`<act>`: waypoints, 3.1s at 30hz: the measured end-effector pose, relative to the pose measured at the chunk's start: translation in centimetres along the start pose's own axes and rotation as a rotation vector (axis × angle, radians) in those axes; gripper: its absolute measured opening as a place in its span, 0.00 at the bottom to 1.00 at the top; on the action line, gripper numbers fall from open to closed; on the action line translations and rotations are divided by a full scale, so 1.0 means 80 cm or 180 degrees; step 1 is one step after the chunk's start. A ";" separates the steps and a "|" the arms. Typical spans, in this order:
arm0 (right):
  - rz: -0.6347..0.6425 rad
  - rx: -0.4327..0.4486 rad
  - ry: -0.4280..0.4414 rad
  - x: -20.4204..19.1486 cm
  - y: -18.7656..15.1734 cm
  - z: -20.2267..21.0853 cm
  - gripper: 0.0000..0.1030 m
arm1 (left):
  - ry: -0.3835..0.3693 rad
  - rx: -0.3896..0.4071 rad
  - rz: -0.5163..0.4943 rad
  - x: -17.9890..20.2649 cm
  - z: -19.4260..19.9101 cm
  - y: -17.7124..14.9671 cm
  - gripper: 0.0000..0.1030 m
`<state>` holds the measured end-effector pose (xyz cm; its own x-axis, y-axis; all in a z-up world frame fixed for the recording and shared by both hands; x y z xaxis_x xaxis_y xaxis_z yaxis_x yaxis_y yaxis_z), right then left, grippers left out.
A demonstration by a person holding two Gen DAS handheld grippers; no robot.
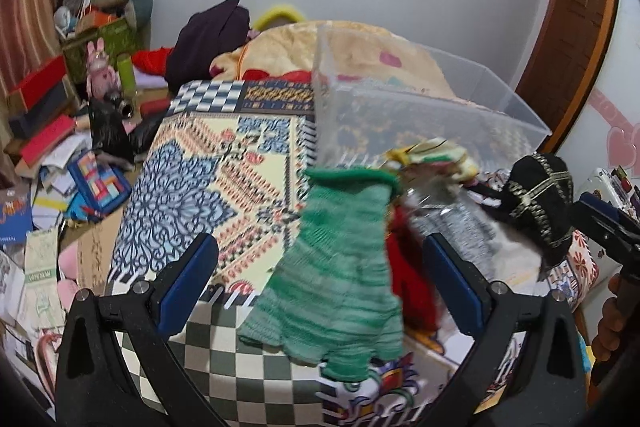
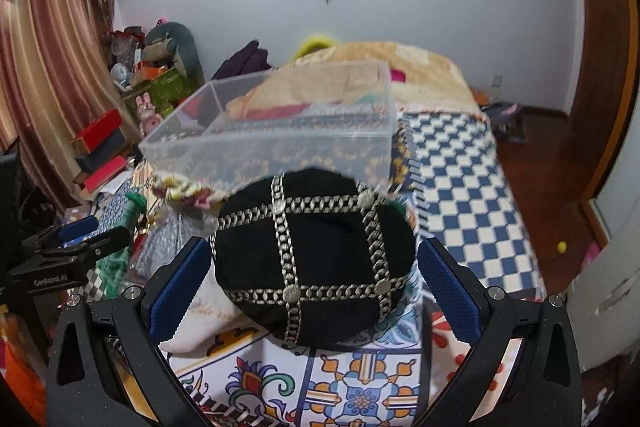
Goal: Organize soft objects
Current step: 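Grasp the green knit glove with the left tool while the right tool grasps the black chain cap, then carry the glove and cap into the clear box and open both tools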
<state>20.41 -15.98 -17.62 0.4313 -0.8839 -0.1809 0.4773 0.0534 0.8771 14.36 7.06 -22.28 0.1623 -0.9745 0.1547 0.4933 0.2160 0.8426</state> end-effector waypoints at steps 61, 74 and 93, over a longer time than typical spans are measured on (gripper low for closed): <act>0.0131 0.0893 0.0107 -0.007 0.132 0.001 0.21 | -0.0416 0.0919 -0.0293 0.082 0.002 0.186 0.31; 0.0149 0.0451 0.0087 -0.008 0.110 -0.070 0.21 | -0.0356 0.0207 -0.0362 0.092 -0.112 0.159 0.31; 0.0270 -0.0046 0.0083 -0.015 0.083 -0.111 0.28 | -0.0363 -0.0034 -0.0303 0.086 -0.141 0.144 0.57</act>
<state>29.84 -10.42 -15.55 0.4903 -0.8636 -0.1177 0.4490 0.1345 0.8833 30.77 3.54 -17.31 0.0164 -0.9911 0.1324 0.5110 0.1222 0.8509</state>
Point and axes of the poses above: each gripper's, at about its wrist camera, not at the fingertips, and z roughly against the way its jaws point, x to its right, y to its top, the point moved 7 cm from there along -z, roughly the way its jaws point, and after that the axes turned 13 degrees about x, right-handed, at the moved point
